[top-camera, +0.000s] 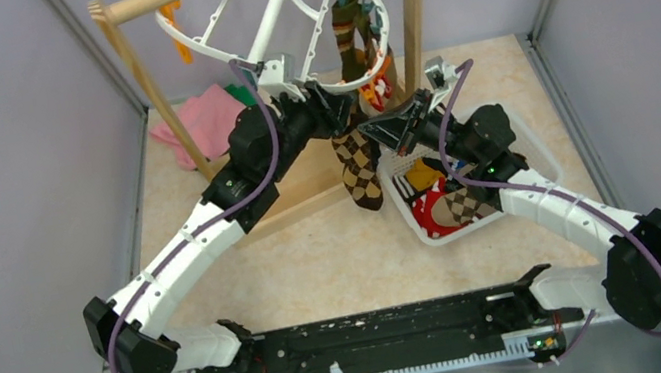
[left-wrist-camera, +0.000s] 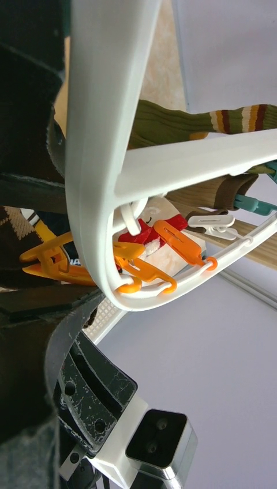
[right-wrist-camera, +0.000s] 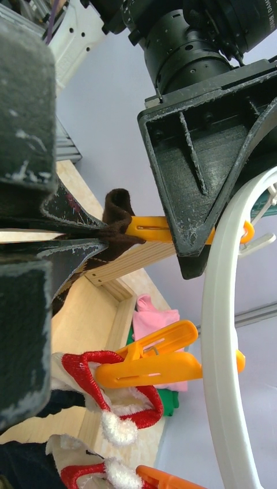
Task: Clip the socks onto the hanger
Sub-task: Clamp the sock onto the hanger.
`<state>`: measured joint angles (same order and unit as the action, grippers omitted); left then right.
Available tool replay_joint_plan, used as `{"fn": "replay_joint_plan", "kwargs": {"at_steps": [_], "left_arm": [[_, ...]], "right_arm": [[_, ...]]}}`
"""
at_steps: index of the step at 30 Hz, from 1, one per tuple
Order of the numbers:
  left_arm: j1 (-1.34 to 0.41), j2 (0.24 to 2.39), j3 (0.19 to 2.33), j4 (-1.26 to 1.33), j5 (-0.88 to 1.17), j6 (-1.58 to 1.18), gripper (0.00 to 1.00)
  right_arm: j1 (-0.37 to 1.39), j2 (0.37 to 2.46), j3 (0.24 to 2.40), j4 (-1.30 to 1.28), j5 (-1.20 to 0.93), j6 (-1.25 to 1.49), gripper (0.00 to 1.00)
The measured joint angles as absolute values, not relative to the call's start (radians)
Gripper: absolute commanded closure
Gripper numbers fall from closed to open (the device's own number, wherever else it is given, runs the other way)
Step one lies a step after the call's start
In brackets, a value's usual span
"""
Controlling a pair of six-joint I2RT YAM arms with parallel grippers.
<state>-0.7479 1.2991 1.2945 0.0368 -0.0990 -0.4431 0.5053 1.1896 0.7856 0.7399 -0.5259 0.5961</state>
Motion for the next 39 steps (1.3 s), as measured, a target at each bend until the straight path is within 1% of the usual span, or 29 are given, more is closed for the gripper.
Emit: {"fn": "replay_joint_plan", "kwargs": {"at_steps": [3, 7, 18, 31, 39], "left_arm": [[-0.748, 1.299, 1.295, 0.037, -0.098, -0.443, 0.62], [-0.749, 1.299, 1.295, 0.038, -0.095, -0.443, 0.74], [-0.749, 1.289, 1.277, 0.068, -0.083, -0.434, 0.88], [-0.749, 1.23, 1.197, 0.17, -0.064, -0.351, 0.93], [-0.748, 1.225, 1.166, 0.24, -0.015, -0.31, 0.95]], "right_arm": [[0.505, 1.19, 0.786, 0.74, -0.526, 0.596, 1.0], [0.505, 1.192, 0.787, 0.739, -0.527, 0.596, 1.0], [0.505, 1.221, 0.808, 0.741, -0.561, 0.632, 1.0], [0.505, 1.221, 0.808, 0.741, -0.581, 0.66, 1.0], [0.505, 1.221, 0.808, 0.76, -0.602, 0.686, 1.0]]}}
